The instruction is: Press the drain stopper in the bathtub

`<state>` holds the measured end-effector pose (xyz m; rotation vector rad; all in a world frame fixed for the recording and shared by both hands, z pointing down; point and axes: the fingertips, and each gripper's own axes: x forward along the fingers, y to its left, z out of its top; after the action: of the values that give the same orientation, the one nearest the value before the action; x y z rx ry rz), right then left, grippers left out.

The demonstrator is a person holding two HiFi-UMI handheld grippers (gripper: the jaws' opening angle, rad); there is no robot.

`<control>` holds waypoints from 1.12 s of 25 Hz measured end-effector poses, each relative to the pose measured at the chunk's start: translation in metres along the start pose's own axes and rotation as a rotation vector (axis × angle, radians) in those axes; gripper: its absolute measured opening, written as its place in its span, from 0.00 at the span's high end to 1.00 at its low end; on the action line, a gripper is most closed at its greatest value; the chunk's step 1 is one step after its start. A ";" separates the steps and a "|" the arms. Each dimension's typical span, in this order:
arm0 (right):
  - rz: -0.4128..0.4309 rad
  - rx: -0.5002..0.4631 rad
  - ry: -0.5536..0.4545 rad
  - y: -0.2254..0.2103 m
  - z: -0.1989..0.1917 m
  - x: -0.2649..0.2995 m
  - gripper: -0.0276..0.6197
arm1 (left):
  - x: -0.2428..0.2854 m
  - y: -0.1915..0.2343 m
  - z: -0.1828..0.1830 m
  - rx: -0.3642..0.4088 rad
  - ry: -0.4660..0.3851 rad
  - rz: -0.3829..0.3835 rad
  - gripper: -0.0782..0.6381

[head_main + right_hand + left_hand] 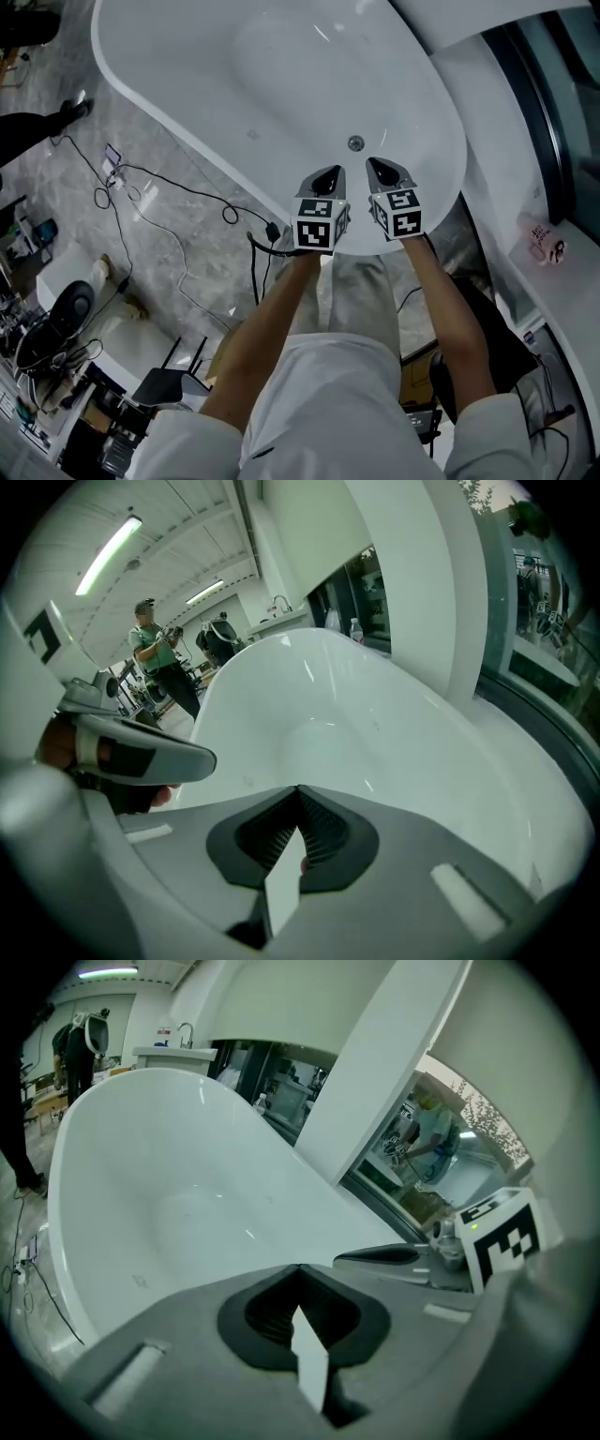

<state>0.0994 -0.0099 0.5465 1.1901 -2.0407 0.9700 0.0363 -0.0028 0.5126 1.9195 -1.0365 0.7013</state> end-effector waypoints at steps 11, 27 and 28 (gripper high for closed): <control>0.046 -0.098 -0.064 0.047 0.046 -0.086 0.95 | -0.093 -0.028 0.036 0.070 -0.067 -0.023 0.89; 0.119 -0.264 -0.280 0.128 0.131 -0.231 0.95 | -0.227 -0.108 0.105 0.189 -0.277 -0.140 0.89; 0.121 -0.275 -0.302 0.134 0.139 -0.240 0.95 | -0.236 -0.112 0.110 0.187 -0.286 -0.154 0.89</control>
<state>0.0678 0.0354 0.2440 1.1277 -2.4148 0.5606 0.0226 0.0322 0.2319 2.2843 -1.0081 0.4573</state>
